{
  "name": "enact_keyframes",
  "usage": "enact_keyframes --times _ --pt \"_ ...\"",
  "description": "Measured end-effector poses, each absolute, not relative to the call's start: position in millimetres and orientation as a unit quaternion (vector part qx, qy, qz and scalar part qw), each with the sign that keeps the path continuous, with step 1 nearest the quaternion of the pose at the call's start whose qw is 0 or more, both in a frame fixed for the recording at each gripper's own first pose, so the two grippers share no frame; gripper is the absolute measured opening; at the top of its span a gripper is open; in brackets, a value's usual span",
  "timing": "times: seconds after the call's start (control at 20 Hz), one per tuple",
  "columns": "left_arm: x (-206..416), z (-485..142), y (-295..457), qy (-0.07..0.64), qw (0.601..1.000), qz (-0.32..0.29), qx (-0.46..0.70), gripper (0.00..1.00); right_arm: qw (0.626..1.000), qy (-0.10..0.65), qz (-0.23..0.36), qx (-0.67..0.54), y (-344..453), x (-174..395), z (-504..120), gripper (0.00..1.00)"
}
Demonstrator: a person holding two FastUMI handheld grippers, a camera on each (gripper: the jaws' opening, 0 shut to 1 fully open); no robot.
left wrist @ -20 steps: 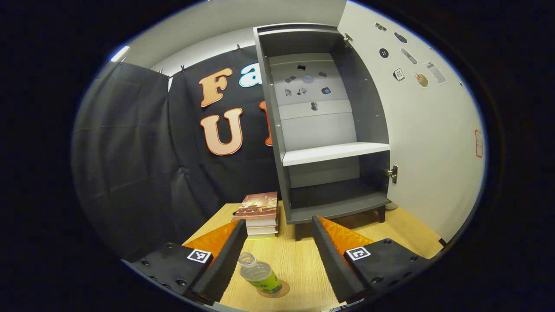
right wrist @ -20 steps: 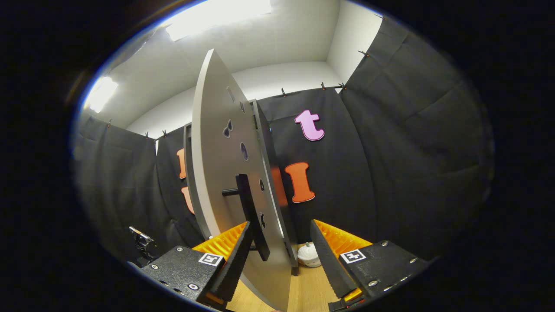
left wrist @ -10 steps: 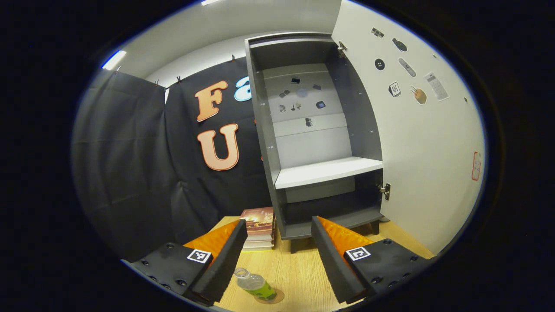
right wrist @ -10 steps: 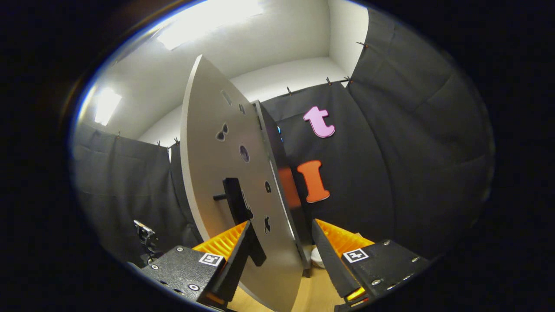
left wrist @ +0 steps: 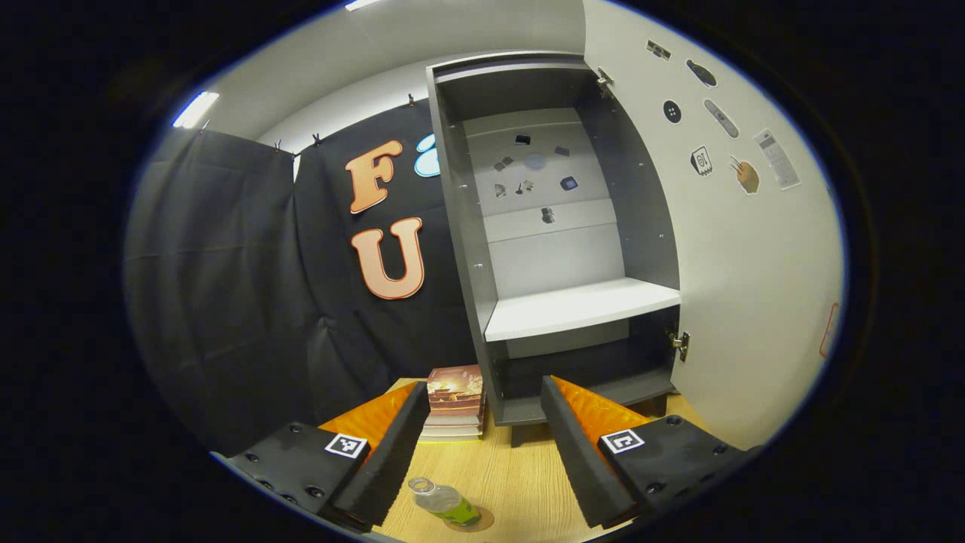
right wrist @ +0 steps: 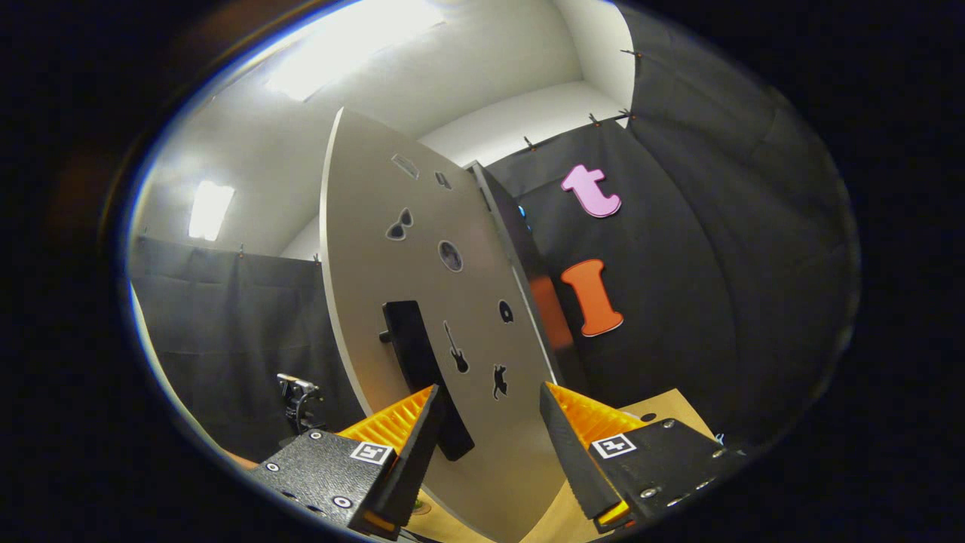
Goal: Open the cabinet door with the right hand, grasp the bottle in the cabinet with the left hand and place it on the coaster, then close the cabinet door with the right hand.
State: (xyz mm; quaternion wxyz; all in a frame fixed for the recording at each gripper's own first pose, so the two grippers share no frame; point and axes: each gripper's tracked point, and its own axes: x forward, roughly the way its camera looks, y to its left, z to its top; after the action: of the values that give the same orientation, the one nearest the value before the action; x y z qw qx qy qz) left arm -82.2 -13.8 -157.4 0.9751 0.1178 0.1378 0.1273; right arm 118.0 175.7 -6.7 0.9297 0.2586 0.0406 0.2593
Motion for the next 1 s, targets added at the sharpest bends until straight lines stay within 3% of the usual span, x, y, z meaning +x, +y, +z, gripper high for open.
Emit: enact_keyframes --times 0.4,1.0 --pt "-89.0 -149.7 7.5 0.144 0.968 0.160 0.128 0.96 0.915 0.044 0.317 0.248 196.4 120.7 -5.1 0.81" --pt "-40.0 -122.5 77.5 0.107 0.976 0.133 0.135 0.95 0.920 0.045 0.320 0.222 245.3 98.0 -26.8 0.81"
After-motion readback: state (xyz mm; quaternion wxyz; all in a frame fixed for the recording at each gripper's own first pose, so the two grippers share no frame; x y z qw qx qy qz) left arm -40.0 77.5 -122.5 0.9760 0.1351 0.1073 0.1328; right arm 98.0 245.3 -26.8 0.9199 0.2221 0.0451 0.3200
